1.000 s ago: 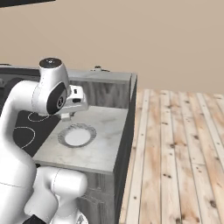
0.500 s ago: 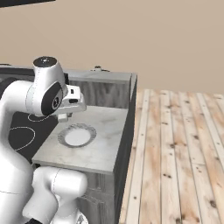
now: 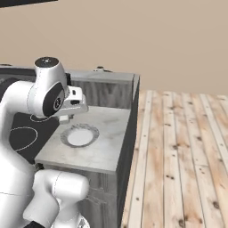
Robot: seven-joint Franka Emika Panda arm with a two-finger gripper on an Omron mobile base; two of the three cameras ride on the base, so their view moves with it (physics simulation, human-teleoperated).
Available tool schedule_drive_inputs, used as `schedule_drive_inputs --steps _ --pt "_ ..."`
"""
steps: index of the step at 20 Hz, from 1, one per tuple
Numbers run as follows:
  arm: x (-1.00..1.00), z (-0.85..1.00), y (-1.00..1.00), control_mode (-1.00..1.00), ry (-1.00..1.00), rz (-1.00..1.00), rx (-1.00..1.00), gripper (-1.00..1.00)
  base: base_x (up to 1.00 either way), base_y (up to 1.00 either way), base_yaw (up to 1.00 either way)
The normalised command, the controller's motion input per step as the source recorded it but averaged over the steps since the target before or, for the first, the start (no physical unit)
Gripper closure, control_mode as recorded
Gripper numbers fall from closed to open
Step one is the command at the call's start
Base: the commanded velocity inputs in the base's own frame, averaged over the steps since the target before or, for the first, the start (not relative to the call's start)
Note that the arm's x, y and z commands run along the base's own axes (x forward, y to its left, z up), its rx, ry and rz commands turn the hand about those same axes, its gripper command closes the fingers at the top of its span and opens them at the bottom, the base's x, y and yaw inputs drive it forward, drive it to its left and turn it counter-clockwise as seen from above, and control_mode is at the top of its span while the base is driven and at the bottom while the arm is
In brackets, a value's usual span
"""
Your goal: Pick up the marshmallow and place it in the cup of hot chocolate on the dining counter.
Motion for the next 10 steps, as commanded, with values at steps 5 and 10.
schedule_drive_inputs --steps 5,10 --pt "0.00 0.00 0.00 1.00 0.00 0.00 0.00 1.00 -0.96 -0.46 -0.12" --pt "0.00 0.00 0.00 1.00 0.00 0.00 0.00 1.00 -0.16 -1.00 -0.18"
